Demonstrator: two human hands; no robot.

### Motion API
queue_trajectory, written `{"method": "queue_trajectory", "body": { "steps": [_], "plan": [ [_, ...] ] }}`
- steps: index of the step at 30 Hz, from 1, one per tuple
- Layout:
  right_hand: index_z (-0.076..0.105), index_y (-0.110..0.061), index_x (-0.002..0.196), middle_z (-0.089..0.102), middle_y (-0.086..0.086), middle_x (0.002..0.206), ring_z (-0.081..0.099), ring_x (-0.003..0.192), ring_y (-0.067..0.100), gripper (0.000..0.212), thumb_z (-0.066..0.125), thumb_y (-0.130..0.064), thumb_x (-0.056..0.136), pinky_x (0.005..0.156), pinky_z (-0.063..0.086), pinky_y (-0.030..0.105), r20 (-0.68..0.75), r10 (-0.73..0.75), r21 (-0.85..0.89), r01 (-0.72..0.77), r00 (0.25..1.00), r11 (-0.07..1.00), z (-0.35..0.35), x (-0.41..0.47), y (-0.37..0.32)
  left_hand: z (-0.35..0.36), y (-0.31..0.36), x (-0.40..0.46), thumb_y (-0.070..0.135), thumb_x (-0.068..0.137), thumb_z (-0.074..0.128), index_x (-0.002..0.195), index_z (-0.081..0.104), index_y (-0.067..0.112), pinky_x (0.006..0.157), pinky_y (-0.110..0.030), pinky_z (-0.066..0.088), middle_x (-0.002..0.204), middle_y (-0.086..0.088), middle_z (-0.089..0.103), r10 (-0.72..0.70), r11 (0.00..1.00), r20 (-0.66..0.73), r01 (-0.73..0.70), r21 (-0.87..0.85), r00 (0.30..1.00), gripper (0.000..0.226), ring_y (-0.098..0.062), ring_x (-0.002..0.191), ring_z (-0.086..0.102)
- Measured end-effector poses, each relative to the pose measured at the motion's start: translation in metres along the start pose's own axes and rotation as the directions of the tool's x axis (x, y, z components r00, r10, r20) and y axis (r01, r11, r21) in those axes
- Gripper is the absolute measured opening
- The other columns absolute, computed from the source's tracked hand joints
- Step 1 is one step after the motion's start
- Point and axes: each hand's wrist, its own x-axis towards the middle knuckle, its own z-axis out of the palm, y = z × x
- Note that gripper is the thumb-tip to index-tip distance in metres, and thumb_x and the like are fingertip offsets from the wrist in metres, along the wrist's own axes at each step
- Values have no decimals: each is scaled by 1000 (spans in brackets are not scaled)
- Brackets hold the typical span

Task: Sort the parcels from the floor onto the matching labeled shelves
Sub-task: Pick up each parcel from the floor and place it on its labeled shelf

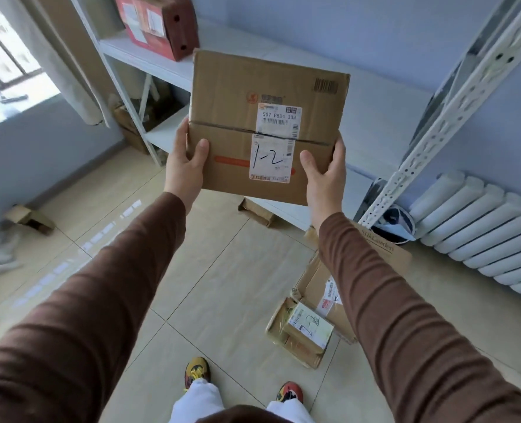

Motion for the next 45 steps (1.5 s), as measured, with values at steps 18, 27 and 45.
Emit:
{"method": "queue_trajectory", "body": {
  "steps": [18, 27, 45],
  "plan": [
    [33, -48, 146, 55, 2, 140, 59, 124, 21, 69, 74, -42, 91, 103, 54, 48, -79, 52, -116, -61, 995, 991, 163, 52, 22, -84, -75, 162, 21, 101, 62, 145, 35, 38, 99, -51, 56, 133, 3, 62, -66, 997, 192, 70, -14, 979, 54, -20, 115, 65],
    [21, -41, 155, 53, -1, 148, 65, 120, 17, 84, 74, -32, 91, 102, 55, 41, -26, 53, -112, -55, 998, 992, 239, 155, 35, -82, -93, 287, 20, 97, 68, 142, 36, 39, 96, -46, 57, 133, 4, 61, -75, 995, 171, 61, 84, 983, 59, -15, 114, 63],
    [41, -24, 143, 56, -3, 137, 60, 116, 19, 71, 81, -16, 85, 92, 58, 41, -190, 6, -184, -41, 982, 982, 384, 280, 54, -93, -139, 526, 18, 82, 82, 135, 43, 34, 93, -47, 56, 118, 6, 60, -59, 953, 255, -21, 301, 965, 68, -23, 108, 60]
  ]
}}
